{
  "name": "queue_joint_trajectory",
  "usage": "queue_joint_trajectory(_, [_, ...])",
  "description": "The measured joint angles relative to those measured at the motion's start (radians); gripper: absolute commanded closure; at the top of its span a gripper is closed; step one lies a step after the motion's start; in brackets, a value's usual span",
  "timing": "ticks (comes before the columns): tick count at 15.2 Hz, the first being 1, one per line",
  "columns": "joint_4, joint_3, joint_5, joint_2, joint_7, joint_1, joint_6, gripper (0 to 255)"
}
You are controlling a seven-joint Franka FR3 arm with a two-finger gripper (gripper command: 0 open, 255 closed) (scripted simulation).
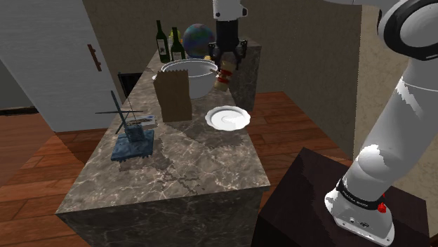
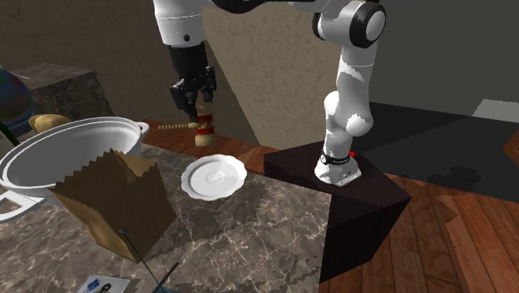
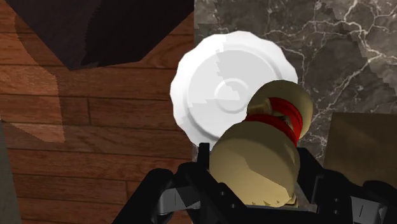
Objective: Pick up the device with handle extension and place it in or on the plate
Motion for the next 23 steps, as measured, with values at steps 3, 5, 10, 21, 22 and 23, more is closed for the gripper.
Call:
queue_joint_trajectory(3, [0.018, -0.023, -0.002, 0.004, -0.051, -0.027, -0.013, 255])
queue_joint_trajectory(5, [-0.019, -0.029, 0.001, -0.007, -0.063, -0.034, 0.013, 255])
queue_joint_trajectory(10, [-0.112, -0.032, 0.008, -0.03, -0.07, -0.038, 0.084, 255])
queue_joint_trajectory(21, [-0.279, -0.034, 0.012, -0.046, -0.074, -0.041, 0.236, 255])
queue_joint_trajectory(22, [-0.291, -0.034, 0.012, -0.044, -0.073, -0.041, 0.249, 255])
queue_joint_trajectory(23, [-0.311, -0.034, 0.012, -0.045, -0.074, -0.041, 0.268, 255])
